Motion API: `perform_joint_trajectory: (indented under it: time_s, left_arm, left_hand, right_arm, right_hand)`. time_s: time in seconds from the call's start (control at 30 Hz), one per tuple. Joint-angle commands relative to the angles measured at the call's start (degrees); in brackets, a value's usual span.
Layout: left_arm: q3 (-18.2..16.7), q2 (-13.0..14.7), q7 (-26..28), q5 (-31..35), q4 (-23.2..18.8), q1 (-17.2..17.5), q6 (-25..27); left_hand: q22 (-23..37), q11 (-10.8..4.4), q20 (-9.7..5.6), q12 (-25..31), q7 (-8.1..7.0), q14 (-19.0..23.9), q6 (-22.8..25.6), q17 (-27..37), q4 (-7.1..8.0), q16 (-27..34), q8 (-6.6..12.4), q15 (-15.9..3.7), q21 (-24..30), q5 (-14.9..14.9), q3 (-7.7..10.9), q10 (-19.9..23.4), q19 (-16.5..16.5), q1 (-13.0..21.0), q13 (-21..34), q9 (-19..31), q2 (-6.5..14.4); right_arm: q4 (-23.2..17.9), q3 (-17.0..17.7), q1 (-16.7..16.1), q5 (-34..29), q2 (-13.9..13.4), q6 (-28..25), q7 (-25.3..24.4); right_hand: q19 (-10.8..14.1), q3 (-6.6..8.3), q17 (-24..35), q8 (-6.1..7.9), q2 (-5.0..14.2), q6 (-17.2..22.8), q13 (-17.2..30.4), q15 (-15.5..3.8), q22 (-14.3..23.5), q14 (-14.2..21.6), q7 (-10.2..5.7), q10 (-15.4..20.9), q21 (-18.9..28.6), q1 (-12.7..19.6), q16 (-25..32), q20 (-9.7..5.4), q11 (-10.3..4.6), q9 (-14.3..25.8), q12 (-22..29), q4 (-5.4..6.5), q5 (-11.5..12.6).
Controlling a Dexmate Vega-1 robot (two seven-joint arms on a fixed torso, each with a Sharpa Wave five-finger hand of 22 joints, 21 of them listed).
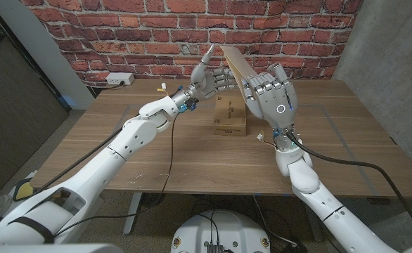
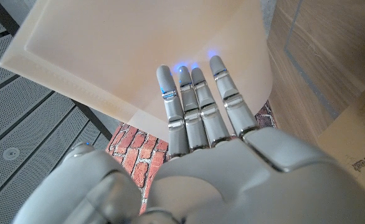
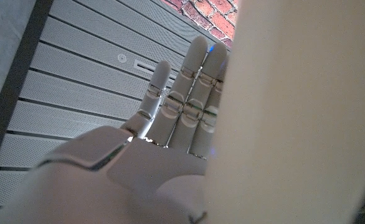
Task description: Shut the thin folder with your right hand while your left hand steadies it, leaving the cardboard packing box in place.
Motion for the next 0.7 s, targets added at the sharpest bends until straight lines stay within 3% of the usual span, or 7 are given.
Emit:
perform_joint_trajectory:
  time_s: [0.03,0.17,0.37,0.5,0.7]
  left_arm:
    - [-1.55,2.51,-0.13,-0.21,-2.11,0.55,0.18]
    - [-1.95,3.72,-0.11,-0.15,-2.83,0.37,0.85]
    - [-2.56,5.22,0.25,-0.86,-4.14,0.14,2.56]
    - [-3.13,6.34,0.46,-1.59,-5.20,-0.05,3.90]
    - [-3.37,7.12,0.94,-1.69,-5.85,-0.35,4.77]
  left_hand:
    - [-0.09,0.83,0.70,-0.41,0.57,-0.32,-1.26,0.20,-0.01,-0.15,-0.28,0.66,-0.38,0.62,-1.47,-0.66,0.26,-0.61,-0.07,0.46,-1.14]
    - [-0.19,1.49,1.50,-0.69,1.19,-0.33,-1.51,0.20,-0.08,-0.03,-0.33,1.29,-0.53,0.81,-2.72,-0.81,0.44,-1.41,-0.27,0.72,-1.57]
    - [-0.22,2.03,1.73,-1.07,1.51,-0.30,-1.88,0.17,-0.22,0.09,-0.44,1.98,-0.91,1.16,-3.93,-1.06,0.05,-2.07,-0.55,1.05,-1.35]
    - [-0.22,3.15,1.75,-1.20,1.59,-0.48,-1.88,0.15,-0.31,0.07,-0.47,2.42,-1.15,1.38,-4.58,-0.98,-0.26,-2.36,-0.75,1.19,-1.22]
    - [-0.22,3.17,1.83,-1.27,1.62,-0.47,-1.96,0.14,-0.34,0.09,-0.58,2.63,-1.20,1.49,-4.95,-0.96,-0.21,-2.55,-0.85,1.17,-1.19]
  right_arm:
    - [-1.30,-6.96,4.79,-0.32,-11.39,-11.80,0.00]
    - [-1.84,-9.46,6.22,-0.63,-15.08,-15.52,0.00]
    - [-1.51,-11.65,7.43,-0.63,-17.77,-17.78,0.00]
    - [-0.60,-14.28,9.59,-1.59,-20.48,-17.92,0.00]
    - [0.19,-17.26,13.02,-3.30,-23.37,-15.47,0.00]
  right_hand:
    - [-0.50,-0.41,0.25,-0.29,0.69,-0.61,0.27,-1.99,0.20,-0.82,-0.32,-0.50,0.53,0.16,-0.29,-7.73,-0.21,0.09,-0.21,0.15,0.26]
    - [-0.90,-0.72,0.23,-0.35,0.78,-0.72,0.23,-2.06,0.20,-1.15,-0.40,-0.78,0.66,0.33,-0.46,-8.06,-0.18,0.11,-0.46,0.08,0.26]
    - [-1.09,-1.03,0.13,-0.39,1.00,-0.76,0.10,-2.11,0.15,-1.28,-0.36,-0.81,0.82,0.50,-0.59,-8.18,-0.22,0.11,-0.68,0.06,0.26]
    - [-1.31,-1.23,0.06,-0.43,1.01,-0.85,0.07,-2.04,0.09,-1.51,-0.47,-0.93,0.85,0.55,-0.76,-8.20,-0.20,0.11,-0.82,0.04,0.26]
    - [-1.43,-1.45,0.08,-0.43,1.09,-0.82,-0.07,-2.08,0.00,-1.60,-0.52,-0.81,0.89,0.70,-0.85,-8.26,-0.27,0.11,-0.97,-0.01,0.27]
